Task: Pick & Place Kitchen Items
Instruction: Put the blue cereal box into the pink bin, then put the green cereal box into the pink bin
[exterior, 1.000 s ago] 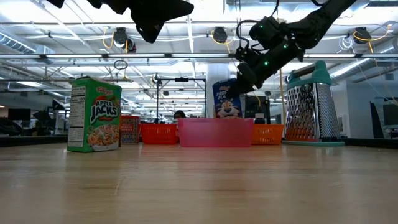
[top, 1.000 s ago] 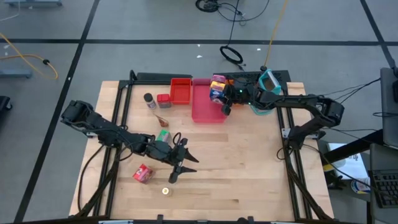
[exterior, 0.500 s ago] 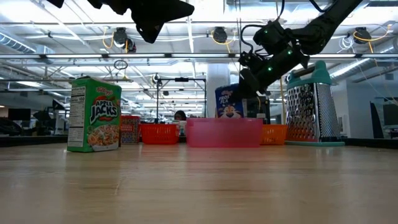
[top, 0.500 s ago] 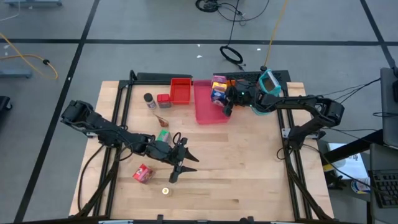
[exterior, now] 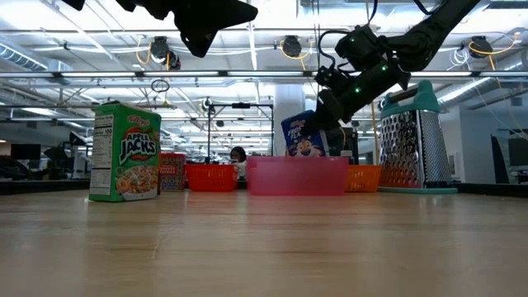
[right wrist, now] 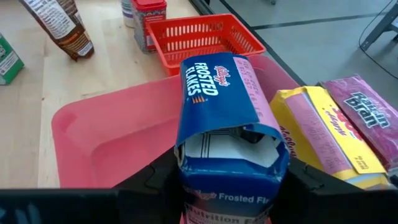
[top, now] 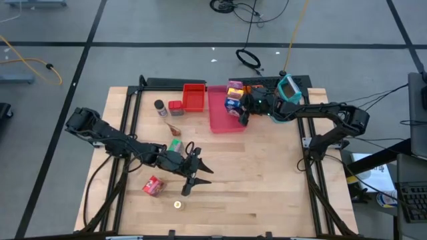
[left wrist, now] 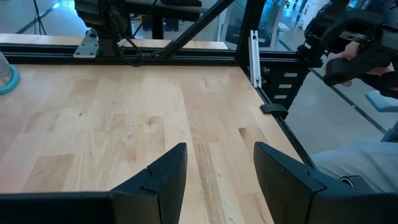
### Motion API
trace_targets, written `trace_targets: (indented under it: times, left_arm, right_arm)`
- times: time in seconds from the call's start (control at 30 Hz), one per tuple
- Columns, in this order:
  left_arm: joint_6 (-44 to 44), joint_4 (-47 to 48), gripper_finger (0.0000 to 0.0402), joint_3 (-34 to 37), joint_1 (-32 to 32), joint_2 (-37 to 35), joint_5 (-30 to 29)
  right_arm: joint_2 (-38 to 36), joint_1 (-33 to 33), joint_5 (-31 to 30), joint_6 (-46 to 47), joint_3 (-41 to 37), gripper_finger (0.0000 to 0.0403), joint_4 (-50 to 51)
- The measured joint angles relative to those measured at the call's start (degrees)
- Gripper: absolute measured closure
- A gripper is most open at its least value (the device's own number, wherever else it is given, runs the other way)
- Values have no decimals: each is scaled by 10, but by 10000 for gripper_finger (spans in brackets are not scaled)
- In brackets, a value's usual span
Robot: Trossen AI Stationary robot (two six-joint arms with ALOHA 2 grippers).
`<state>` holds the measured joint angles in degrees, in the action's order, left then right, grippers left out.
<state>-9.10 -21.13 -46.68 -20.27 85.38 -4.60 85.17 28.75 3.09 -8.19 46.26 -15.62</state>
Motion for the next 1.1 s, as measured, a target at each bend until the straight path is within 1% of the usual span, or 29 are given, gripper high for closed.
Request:
trace_targets:
  times: [0.3, 0.5, 0.6, 0.77, 0.9, 1.1]
  left_arm:
    - [0, 0, 215, 0, 0, 0, 0]
    - [0, 0, 215, 0, 0, 0, 0]
    - [0, -1, 215, 0, 0, 0, 0]
    - [0, -1, 215, 0, 0, 0, 0]
    - [0, -1, 215, 0, 0, 0, 0]
    - [0, 0, 215, 0, 0, 0, 0]
  right_arm:
    - [-35, 0, 0, -3, 0, 229, 28]
    - [-41, 0, -2, -1, 0, 193, 52]
    - [-42, 0, -4, -1, 0, 178, 44]
    - [-50, -6, -45, -1, 0, 172, 48]
    - [-65, -25, -46, 0, 0, 176, 49]
    - [-107, -78, -46, 10, 0, 177, 43]
